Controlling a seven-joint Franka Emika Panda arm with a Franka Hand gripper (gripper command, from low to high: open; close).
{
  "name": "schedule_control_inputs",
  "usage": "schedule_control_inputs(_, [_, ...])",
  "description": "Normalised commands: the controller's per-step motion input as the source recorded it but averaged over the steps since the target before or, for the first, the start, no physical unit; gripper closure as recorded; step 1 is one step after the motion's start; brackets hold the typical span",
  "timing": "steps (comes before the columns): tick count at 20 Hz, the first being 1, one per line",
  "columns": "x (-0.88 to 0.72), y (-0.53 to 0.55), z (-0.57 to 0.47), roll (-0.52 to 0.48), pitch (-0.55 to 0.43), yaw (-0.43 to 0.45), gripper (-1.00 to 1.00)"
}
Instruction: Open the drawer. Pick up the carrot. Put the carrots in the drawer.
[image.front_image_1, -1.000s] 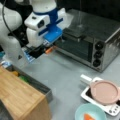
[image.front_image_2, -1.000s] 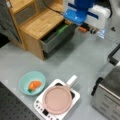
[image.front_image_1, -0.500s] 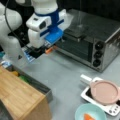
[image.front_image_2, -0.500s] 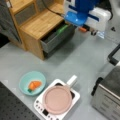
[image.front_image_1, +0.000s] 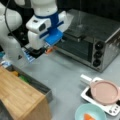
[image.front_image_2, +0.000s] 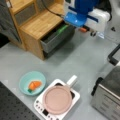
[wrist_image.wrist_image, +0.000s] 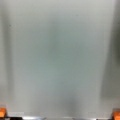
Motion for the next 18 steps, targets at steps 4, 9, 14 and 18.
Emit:
schedule_control_inputs(4, [-0.36,-0.17,-0.23,0.061,-0.116,0.061,-1.00])
schedule_control_inputs(9, [-0.46,-0.24,-0.20,0.046,-0.173,0.097,-1.00])
schedule_control_inputs(14, [-0.47,-0.27,-0.21,0.034,-0.213,0.110,-1.00])
schedule_control_inputs(18, [-0.33,-0.23,-0.20,0.007,-0.225,0.103,-1.00])
